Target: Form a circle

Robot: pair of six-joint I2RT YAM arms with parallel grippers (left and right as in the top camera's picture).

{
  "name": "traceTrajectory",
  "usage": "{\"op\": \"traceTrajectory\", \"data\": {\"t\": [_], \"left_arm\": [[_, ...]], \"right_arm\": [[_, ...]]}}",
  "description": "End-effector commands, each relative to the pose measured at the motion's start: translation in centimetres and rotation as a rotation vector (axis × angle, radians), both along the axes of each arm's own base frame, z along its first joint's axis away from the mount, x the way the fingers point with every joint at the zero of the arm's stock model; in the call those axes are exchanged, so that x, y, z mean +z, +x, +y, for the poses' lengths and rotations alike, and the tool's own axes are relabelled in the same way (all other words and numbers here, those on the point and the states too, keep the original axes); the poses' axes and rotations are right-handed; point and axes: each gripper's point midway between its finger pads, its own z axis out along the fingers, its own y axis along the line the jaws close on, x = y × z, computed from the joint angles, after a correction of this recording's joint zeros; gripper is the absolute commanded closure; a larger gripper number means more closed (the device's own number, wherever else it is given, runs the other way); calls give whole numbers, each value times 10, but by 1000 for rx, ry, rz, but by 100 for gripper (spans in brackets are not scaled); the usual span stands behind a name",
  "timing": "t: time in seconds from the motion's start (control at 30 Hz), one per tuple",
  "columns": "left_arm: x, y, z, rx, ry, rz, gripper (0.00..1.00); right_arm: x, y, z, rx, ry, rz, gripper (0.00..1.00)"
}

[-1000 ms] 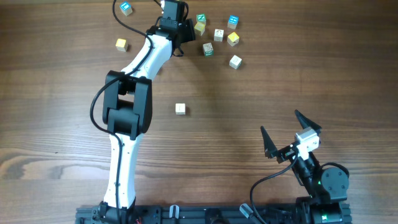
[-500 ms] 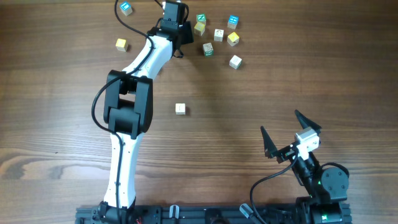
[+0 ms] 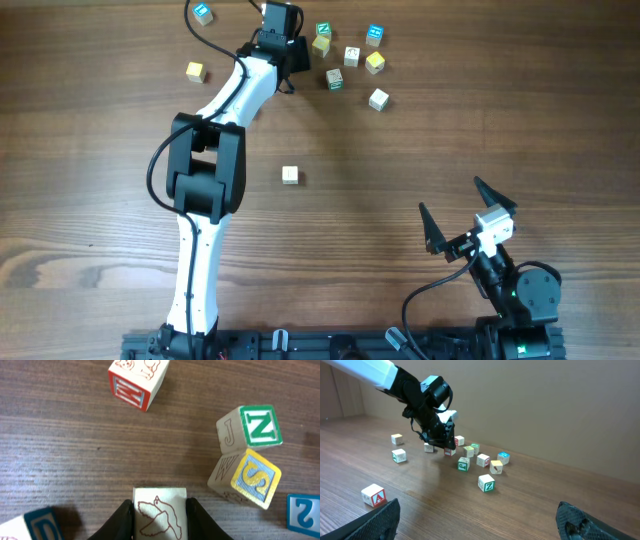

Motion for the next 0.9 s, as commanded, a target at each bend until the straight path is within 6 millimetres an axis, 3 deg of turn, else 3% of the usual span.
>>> {"op": "traceTrajectory", "data": {"t": [0.0,0.07,0.23,0.27,0.47,0.77,0.87], "left_arm": [[-3,-14,4,-5,17,61,77],[3,-19,4,-7,21,74,72],[5,-24,5,-9,27,91,50],[6,-22,5,-8,25,84,49],[15,-10,1,-9,6,21,55],[13,-13,2,-9,11,38,69],[24,-15,2,-9,9,33,71]], "right_arm": [[2,-1,2,11,-4,-12,1],[2,-1,2,11,-4,-12,0],[2,-1,2,11,-3,-11,0],[2,-1,2,11,-4,-12,0],[2,-1,2,11,-4,-12,0],[2,-1,2,11,-4,-12,0],[2,-1,2,11,-4,-12,0]]}}
